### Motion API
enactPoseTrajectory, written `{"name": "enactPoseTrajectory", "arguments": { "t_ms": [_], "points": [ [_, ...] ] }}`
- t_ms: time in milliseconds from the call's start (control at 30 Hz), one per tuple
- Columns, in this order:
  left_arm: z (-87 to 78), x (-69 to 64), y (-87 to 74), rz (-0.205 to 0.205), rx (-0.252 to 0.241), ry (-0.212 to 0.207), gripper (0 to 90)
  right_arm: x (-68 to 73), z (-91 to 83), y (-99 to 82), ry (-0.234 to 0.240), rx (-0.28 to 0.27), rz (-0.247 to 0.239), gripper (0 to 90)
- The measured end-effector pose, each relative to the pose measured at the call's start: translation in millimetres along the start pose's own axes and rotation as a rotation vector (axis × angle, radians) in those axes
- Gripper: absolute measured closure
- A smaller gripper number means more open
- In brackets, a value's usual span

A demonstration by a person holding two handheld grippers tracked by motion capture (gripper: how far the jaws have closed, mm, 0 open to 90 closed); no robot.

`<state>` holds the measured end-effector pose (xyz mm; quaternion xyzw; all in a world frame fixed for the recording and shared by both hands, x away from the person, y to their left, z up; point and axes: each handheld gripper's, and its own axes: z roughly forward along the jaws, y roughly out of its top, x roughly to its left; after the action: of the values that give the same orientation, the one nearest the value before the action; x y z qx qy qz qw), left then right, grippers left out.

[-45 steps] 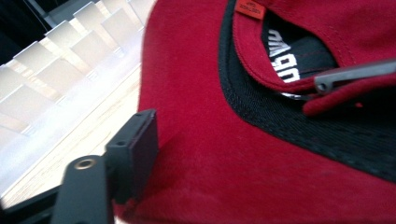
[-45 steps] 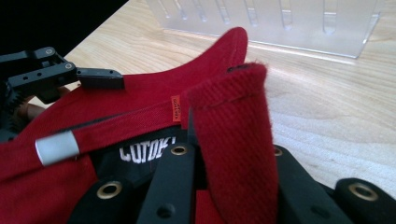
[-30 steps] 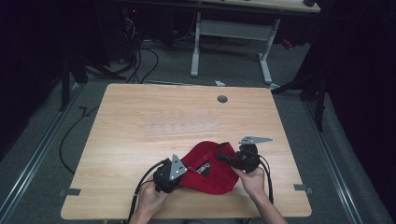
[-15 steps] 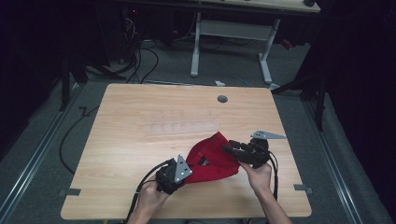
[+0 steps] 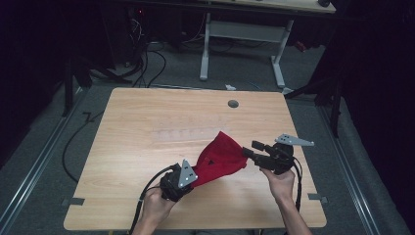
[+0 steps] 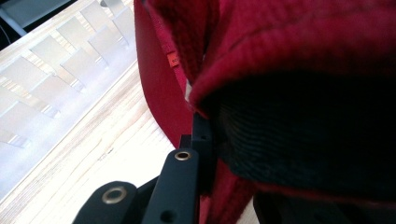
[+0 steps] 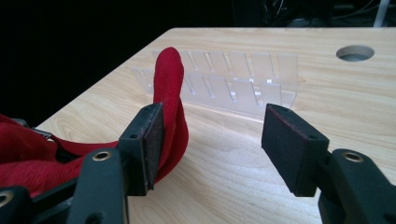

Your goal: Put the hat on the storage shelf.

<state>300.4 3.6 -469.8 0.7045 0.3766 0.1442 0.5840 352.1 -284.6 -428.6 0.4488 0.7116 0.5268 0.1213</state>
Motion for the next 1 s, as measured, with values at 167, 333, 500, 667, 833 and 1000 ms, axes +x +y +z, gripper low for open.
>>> {"name": "enactPoseTrajectory", "arguments": {
  "t_ms": [167,333,500,667,833,1000],
  "points": [
    [-1.3,1.3,0.6,0.012,-0.005,0.007,83.0,-4.3,-15.4,-2.0,0.022,-0.052,0.025,37.4],
    [-6.4,17.8,9.2,-0.075,-0.047,0.016,83.5,-11.1,-30.7,-10.9,-0.024,-0.028,0.014,39.8],
    [-12.3,26.7,13.2,-0.132,-0.069,0.023,83.5,-20.3,-13.2,-33.5,-0.101,0.082,-0.003,40.6],
    [-29.5,48.0,21.1,-0.090,-0.022,-0.003,83.5,-22.9,9.0,-61.7,-0.217,0.170,-0.041,41.2],
    [-41.0,67.7,27.6,-0.035,0.016,0.007,83.5,-27.1,20.2,-80.8,-0.292,0.213,-0.053,41.1],
    [-36.4,68.0,38.9,-0.284,-0.190,0.020,83.5,-31.6,29.4,-93.1,-0.356,0.249,-0.087,40.8]
  ]
}}
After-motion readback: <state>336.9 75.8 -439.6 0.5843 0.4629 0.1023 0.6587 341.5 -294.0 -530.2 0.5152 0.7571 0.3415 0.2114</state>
